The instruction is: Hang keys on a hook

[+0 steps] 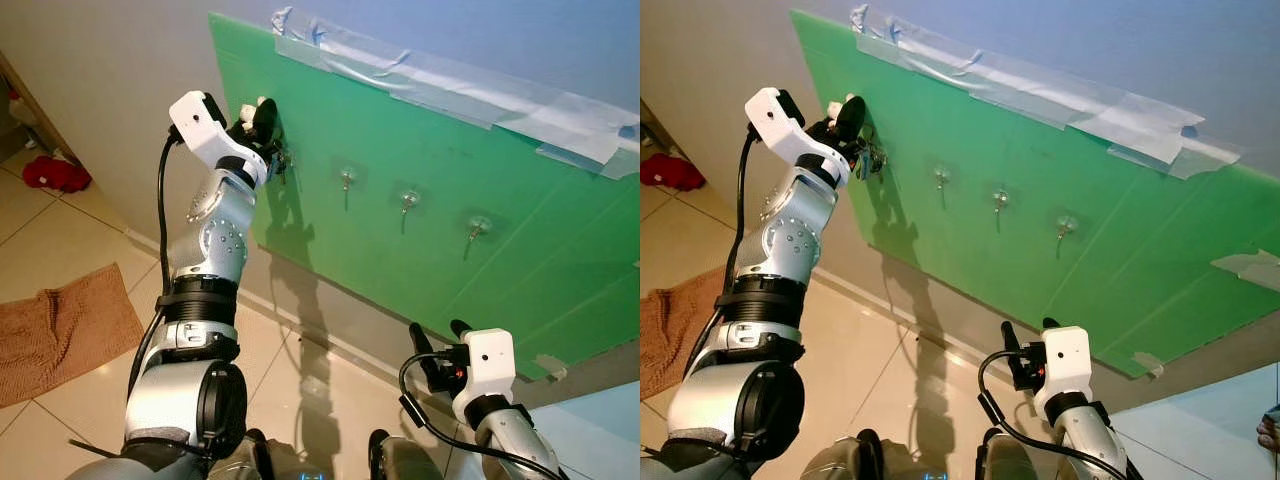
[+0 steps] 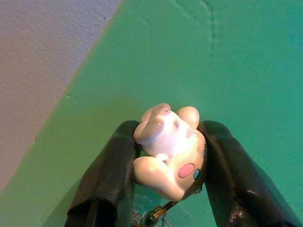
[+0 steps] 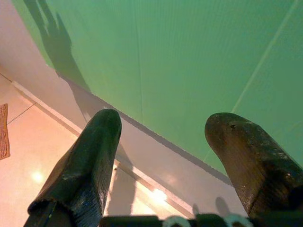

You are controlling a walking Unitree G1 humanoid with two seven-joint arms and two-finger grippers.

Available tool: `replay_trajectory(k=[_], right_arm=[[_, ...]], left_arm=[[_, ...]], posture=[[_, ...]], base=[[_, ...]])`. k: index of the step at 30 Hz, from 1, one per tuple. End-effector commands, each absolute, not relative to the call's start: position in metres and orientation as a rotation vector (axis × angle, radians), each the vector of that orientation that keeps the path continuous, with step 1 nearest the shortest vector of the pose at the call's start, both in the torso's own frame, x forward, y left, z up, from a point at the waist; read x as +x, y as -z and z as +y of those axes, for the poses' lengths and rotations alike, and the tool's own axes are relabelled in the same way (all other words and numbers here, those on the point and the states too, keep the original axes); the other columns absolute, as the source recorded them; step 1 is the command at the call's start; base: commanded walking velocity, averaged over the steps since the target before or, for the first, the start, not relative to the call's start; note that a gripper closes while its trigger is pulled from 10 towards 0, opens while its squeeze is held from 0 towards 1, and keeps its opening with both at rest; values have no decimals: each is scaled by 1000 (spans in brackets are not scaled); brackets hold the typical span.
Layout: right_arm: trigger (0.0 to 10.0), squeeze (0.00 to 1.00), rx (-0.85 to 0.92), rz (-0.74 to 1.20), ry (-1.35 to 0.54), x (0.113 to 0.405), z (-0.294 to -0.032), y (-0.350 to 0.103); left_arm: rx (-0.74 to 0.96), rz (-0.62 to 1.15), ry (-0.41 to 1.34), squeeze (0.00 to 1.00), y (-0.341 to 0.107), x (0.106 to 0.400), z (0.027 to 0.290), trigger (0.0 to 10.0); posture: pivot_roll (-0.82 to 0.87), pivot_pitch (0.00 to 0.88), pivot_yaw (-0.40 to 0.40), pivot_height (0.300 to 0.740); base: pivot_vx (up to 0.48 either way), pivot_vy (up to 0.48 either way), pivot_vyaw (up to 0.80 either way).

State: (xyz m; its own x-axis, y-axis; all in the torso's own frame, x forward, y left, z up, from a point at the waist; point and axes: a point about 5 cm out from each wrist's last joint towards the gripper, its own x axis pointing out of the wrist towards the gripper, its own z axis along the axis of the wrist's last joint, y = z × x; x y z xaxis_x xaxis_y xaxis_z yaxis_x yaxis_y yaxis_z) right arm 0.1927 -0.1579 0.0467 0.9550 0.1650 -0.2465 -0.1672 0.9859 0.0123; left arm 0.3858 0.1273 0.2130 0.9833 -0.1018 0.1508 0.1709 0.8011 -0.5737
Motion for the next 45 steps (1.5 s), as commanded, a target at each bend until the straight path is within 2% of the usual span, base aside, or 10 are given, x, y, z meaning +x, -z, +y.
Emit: replay_trajectory(k=[1,8,22,31,36,45], right_arm=[[10000,0,-5,271,-169,189,-158,-43],[10000,0,-5,270,-169,189,-156,-43],[10000,0,-7,270,-160,187,-157,-44],[10000,0,-9,271,-158,185,-157,-44],[10000,0,-10,271,-158,185,-157,-44],[10000,0,-11,273,-154,184,-157,-44]], left_arm=[[-613,-101,142,0,-211,384,126,0],[-569,-151,163,0,-219,387,126,0],[-360,-257,286,0,-221,382,102,0],[-139,-419,336,0,-227,372,90,0],[42,-534,378,0,-227,363,85,0],[83,-508,311,0,-218,369,105,0]], posture=[[-298,155,42,740],[-296,161,42,740],[-311,172,43,740],[-314,175,41,740],[-314,176,39,740],[-313,177,42,740]], base=[[0,0,0],[0,0,0],[0,0,0],[0,0,0],[0,0,0],[0,0,0]])
